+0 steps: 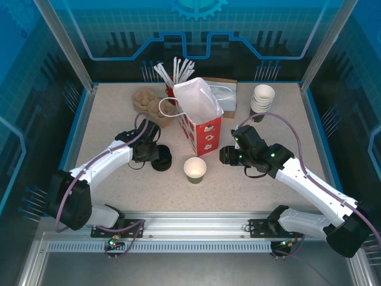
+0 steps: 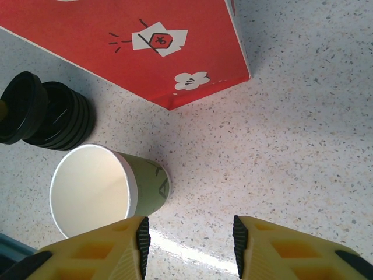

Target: Pack the takeout coffee

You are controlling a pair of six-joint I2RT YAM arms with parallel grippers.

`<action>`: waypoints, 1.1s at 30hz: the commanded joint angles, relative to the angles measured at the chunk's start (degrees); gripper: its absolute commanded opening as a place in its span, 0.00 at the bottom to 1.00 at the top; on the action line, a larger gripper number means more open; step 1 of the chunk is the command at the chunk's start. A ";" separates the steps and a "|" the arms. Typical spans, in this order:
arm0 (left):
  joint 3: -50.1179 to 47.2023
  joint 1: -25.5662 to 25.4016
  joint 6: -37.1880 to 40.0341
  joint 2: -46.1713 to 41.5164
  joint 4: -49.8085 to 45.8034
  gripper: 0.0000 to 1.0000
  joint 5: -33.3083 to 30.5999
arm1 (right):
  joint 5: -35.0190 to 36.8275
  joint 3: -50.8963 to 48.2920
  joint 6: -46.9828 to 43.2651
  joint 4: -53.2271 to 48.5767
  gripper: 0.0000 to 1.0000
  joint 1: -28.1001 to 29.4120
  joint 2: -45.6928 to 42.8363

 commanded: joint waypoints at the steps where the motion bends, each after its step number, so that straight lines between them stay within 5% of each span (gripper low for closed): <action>1: 0.92 -0.50 0.91 -1.80 -2.39 0.16 -0.65 | -1.94 1.66 0.65 -0.64 0.46 -0.47 -1.15; 16: 4.69 -4.24 -0.23 -12.24 -12.49 0.15 -1.93 | -7.12 9.56 6.72 1.20 0.46 6.53 1.77; 24: 8.16 -11.15 -4.35 -16.63 -18.15 0.15 -3.80 | -5.73 18.08 9.32 0.41 0.48 15.23 9.32; 33: 12.50 -20.32 -9.66 -16.01 -20.16 0.15 -7.70 | -5.53 20.54 10.99 0.56 0.49 18.25 13.91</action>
